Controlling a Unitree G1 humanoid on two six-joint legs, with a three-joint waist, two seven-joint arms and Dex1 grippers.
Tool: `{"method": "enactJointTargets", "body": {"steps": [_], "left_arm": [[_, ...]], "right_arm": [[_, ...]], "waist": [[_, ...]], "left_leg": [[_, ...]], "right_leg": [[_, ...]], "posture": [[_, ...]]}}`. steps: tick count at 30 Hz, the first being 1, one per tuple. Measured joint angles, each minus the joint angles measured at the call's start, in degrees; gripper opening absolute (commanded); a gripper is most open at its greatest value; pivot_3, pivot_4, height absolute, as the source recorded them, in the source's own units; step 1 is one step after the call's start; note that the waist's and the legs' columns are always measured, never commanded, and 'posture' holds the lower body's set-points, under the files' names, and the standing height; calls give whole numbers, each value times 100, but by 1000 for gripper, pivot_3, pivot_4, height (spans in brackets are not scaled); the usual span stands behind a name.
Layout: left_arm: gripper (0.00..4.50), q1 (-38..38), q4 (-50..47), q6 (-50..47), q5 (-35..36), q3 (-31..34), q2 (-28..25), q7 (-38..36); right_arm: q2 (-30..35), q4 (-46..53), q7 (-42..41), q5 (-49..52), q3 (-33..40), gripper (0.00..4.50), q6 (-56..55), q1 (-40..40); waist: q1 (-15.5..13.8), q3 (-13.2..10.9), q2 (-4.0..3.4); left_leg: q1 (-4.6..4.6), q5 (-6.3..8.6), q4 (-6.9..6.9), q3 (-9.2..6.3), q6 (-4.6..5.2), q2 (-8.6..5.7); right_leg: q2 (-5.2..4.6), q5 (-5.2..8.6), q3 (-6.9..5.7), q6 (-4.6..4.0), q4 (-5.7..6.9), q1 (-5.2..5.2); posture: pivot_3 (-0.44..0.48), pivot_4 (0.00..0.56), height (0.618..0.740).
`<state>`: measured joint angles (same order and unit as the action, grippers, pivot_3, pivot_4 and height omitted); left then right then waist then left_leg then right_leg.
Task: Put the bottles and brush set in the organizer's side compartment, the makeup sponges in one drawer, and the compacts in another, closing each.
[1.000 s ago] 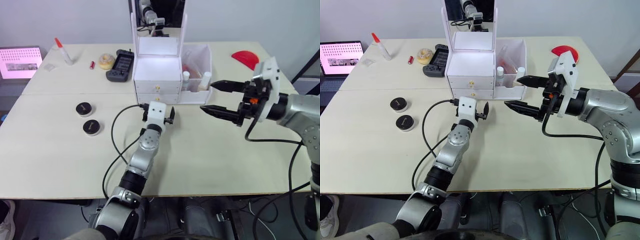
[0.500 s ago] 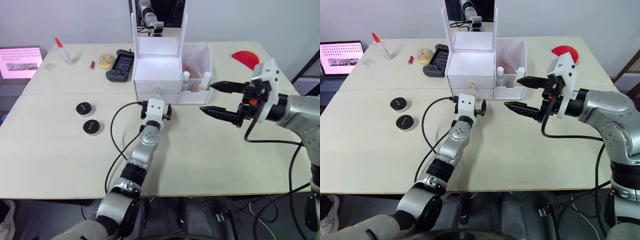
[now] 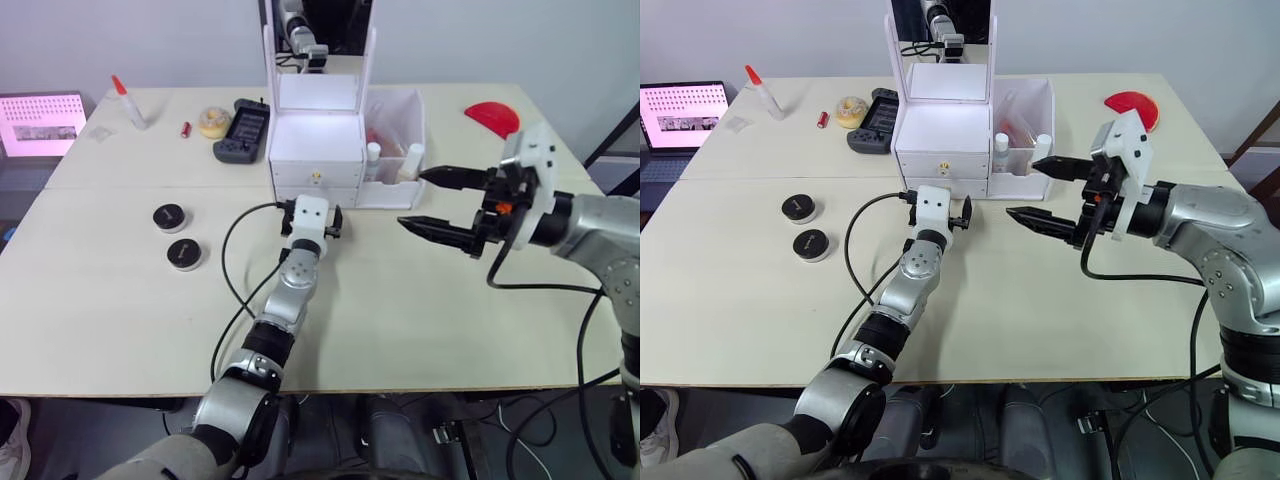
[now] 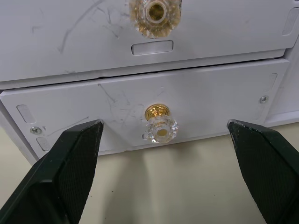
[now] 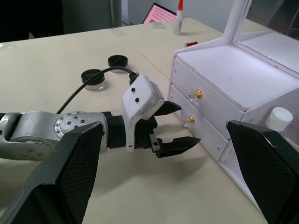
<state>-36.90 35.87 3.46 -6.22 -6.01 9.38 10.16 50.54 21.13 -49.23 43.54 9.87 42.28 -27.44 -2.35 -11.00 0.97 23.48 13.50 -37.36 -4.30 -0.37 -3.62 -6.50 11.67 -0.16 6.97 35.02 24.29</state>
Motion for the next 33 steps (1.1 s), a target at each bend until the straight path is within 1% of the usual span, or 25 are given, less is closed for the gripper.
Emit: {"method": "enactJointTargets", "body": {"steps": [2,3,5,7,8,9,20,26,30,33], "left_arm": [[3611,-14,27,23,0,9,0,6],[3035,-45,62,44,0,14,0,9],[2126,-78,67,65,0,13,-1,9],[975,-101,66,97,-3,10,-1,6],[490,-103,66,113,-3,13,-1,9],[318,-103,66,122,-4,11,-1,8],[322,-41,-33,108,-31,1,-9,-79],[322,629,-924,-64,-127,-246,-175,-601],[322,1299,-1949,-390,-149,-501,-482,-1127],[322,1575,-2549,-754,-153,-565,-735,-1460]], "right_arm": [[1,4,13,2,3,4500,8,12],[1,4,26,3,8,4500,16,21],[1,5,39,9,9,4500,32,29],[1,9,41,18,13,4500,57,43],[2,9,42,25,15,4500,68,49],[2,9,44,36,20,4500,78,54],[1,78,69,55,69,4500,113,54],[-1,104,95,55,71,4500,113,66],[-1,102,89,54,79,4500,112,77],[-1,98,67,54,79,4500,111,75]], "waist": [[0,0,0],[-3,0,0],[-6,0,0],[-3,0,0],[-1,0,0],[-2,0,0],[-3,0,0],[-6,0,0],[-1,1,-1],[-15,1,-1]], "left_leg": [[0,0,0,0,0,0],[0,0,0,0,0,0],[0,0,0,0,0,0],[0,0,0,0,0,0],[0,0,0,0,0,0],[0,0,0,0,0,0],[0,0,1,0,0,0],[0,0,3,-2,0,0],[0,0,5,-3,0,1],[0,0,2,-5,0,1]], "right_leg": [[0,0,0,0,0,0],[0,0,0,0,0,0],[0,0,0,0,0,0],[0,0,0,0,0,0],[0,0,0,0,0,0],[0,0,0,0,0,0],[0,0,-1,1,0,0],[0,0,-1,0,0,0],[0,1,0,-1,-1,1],[0,2,0,-4,-1,0]], "posture": [[0,150,738],[0,150,738],[0,150,738],[0,150,738],[0,150,738],[0,150,738],[0,150,738],[0,150,738],[0,150,738],[0,150,738]]}}
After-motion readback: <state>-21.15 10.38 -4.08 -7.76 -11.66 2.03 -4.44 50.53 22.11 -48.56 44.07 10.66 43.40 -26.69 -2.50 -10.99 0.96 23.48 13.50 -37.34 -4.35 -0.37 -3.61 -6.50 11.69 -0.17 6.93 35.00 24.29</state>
